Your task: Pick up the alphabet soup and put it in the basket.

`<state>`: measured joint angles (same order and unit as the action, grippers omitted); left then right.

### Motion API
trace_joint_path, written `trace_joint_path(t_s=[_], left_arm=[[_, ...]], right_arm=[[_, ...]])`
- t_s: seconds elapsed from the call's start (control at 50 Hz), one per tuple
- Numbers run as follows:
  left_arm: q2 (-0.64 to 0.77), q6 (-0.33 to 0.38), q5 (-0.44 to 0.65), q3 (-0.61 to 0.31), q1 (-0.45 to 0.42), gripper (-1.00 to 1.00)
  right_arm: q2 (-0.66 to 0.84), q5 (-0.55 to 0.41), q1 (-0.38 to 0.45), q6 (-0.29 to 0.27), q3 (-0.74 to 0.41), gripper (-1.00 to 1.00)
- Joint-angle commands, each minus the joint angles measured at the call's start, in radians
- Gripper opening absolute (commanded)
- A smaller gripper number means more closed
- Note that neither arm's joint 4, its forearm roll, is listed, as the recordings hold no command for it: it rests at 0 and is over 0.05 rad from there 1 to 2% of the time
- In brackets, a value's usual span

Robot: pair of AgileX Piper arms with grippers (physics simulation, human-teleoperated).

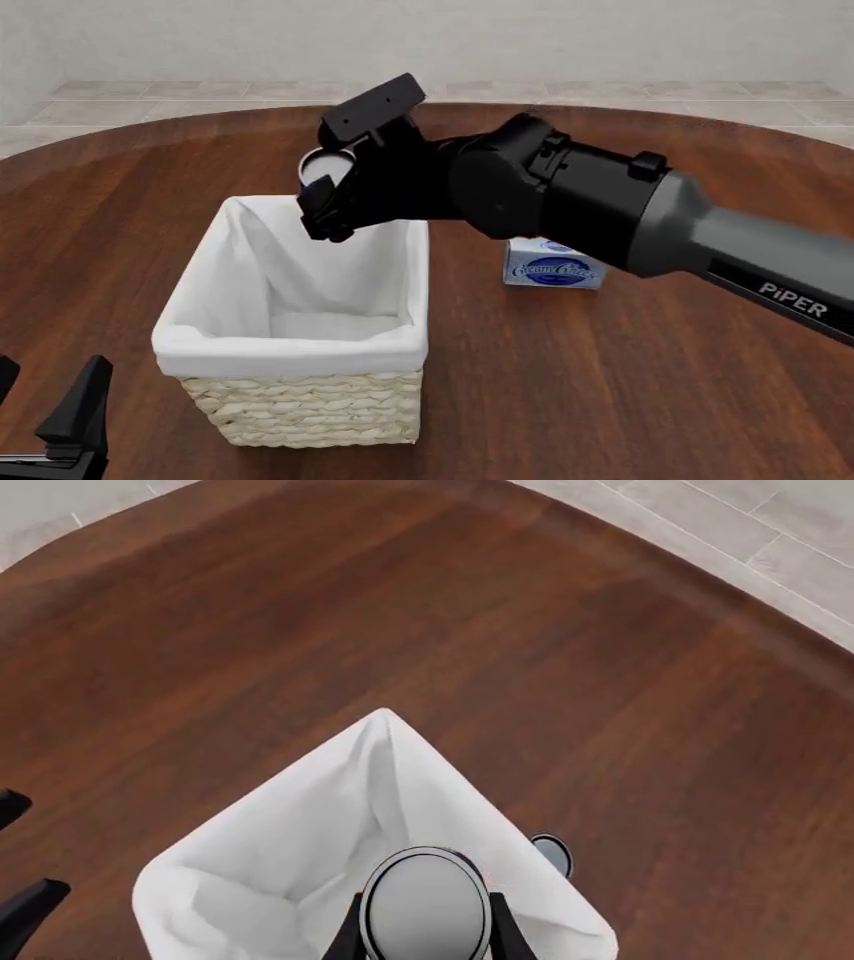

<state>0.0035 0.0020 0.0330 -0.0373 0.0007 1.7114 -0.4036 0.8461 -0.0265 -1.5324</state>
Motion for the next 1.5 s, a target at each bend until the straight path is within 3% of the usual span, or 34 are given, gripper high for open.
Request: trace_joint_path(t_s=[0.02,1.5], left_arm=[[0.0,0.0,0.0,0.0,0.0,1.0],[0.0,0.0,0.0,0.0,0.0,1.0]], right_arm=[[0.024,-0.002,0.012,0.017,-0.015,-1.0],[0.067,-0.003,0.05,0.031,-0.022,-1.0]])
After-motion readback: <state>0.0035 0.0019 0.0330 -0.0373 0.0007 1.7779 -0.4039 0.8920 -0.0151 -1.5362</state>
